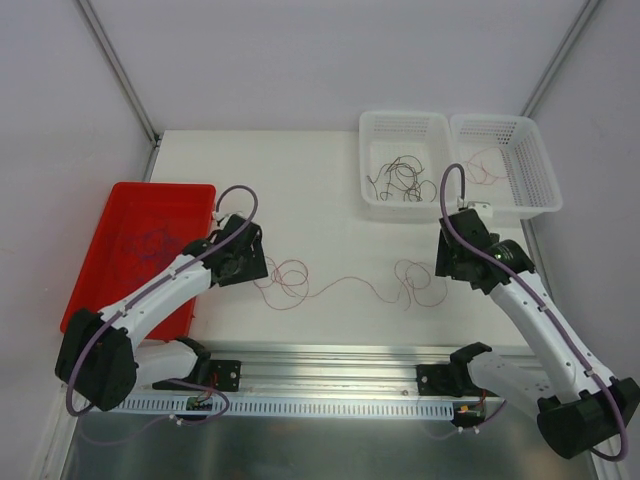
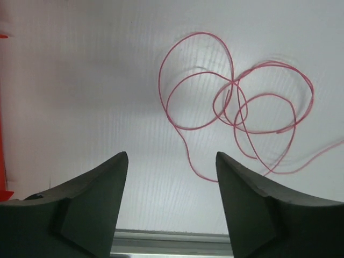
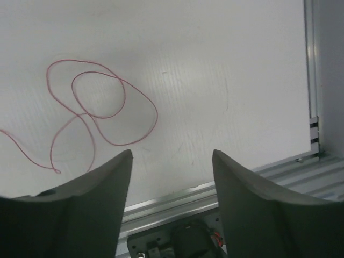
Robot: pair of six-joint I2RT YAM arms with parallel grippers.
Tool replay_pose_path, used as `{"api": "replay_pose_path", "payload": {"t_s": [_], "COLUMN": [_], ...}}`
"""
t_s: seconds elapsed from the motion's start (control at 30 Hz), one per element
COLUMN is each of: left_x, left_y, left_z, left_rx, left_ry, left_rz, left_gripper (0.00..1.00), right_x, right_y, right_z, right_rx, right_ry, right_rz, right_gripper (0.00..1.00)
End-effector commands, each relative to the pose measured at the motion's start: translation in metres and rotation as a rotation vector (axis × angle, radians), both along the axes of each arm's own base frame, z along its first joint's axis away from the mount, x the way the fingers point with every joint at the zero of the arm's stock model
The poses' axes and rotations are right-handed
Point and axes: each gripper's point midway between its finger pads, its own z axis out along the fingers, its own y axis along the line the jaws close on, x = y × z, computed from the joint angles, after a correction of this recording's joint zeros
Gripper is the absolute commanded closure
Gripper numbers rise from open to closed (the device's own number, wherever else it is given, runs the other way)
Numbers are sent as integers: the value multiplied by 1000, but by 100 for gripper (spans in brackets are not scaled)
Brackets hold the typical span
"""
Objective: Untangle the cables
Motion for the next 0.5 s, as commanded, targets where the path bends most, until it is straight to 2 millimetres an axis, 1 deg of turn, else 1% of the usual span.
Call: {"api": "replay_pose_path", "payload": {"t_s": [0.0, 0.03, 0.07, 0.1, 0.13, 0.17, 0.2, 0.23, 0.27, 0.3, 0.33, 0.37, 0.4, 0.43, 0.47], "left_x": [-8, -10, -13, -14, -18, -21, -23, -28, -30, -33, -35, -37, -39, -40, -40], "left_y": [-8, -9, -10, -12, -15, -16, -17, -17, -17, -16, -15, -14, -13, -13, -12], "left_z": [16, 22, 24, 27, 29, 29, 29, 25, 24, 18, 16, 12, 8, 4, 2], "left_rx": [-90, -116, -135, -154, -184, -200, -214, -223, -235, -233, -233, -232, -226, -223, -220], "left_ry": [-40, -63, -68, -76, -79, -78, -75, -68, -63, -49, -43, -32, -21, -9, -4], "left_rz": [-16, -20, -20, -21, -30, -24, -23, -20, -7, 0, 5, 17, 23, 28, 37], "left_gripper": [32, 27, 20, 18, 16, 15, 15, 15, 15, 15, 16, 16, 18, 19, 20], "right_x": [8, 7, 7, 12, 12, 7, 9, 1, 1, -1, -8, -4, -3, -9, -2], "right_y": [26, 33, 45, 57, 72, 94, 110, 133, 151, 162, 180, 195, 206, 222, 240], "right_z": [18, 23, 26, 34, 37, 39, 44, 45, 42, 38, 35, 25, 22, 20, 11], "right_rx": [128, 149, 176, 207, 236, 288, 326, 378, 398, 405, 412, 405, 403, 424, 445], "right_ry": [-69, -92, -95, -138, -151, -143, -165, -139, -110, -84, -58, -26, -19, -2, 8], "right_rz": [93, 133, 222, 276, 351, 494, 563, 673, 752, 796, 869, 903, 940, 990, 1009], "right_gripper": [31, 27, 23, 21, 20, 19, 19, 18, 18, 18, 18, 18, 18, 18, 21]}}
